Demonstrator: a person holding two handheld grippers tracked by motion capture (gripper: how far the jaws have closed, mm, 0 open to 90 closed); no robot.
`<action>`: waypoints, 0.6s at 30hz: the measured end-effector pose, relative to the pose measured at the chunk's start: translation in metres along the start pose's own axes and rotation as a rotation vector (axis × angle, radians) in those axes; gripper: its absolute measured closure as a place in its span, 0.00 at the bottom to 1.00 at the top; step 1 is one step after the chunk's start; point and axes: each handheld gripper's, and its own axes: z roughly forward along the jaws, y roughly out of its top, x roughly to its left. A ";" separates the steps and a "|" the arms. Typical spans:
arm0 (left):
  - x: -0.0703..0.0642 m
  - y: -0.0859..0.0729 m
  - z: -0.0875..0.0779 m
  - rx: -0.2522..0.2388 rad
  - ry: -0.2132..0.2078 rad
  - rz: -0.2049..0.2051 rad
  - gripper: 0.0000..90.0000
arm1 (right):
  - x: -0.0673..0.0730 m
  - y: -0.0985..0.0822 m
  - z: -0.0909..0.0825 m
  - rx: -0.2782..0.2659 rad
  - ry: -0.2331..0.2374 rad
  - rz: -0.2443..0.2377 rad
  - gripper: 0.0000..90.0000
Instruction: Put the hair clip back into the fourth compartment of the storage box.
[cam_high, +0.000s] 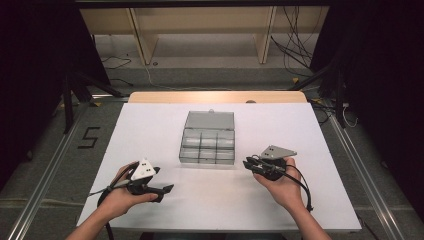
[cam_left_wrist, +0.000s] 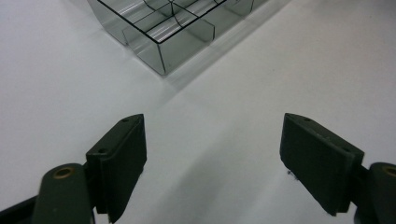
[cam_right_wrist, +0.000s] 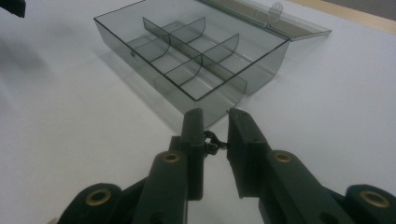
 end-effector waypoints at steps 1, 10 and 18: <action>0.000 0.000 0.000 -0.001 0.002 0.001 0.25 | 0.000 0.000 0.000 0.000 0.000 0.000 0.86; 0.000 0.000 0.000 -0.001 0.000 0.002 0.25 | 0.004 0.005 0.008 0.002 0.013 -0.008 0.86; 0.000 0.000 0.000 -0.001 -0.001 0.002 0.25 | 0.008 0.009 0.014 0.004 0.023 -0.012 0.86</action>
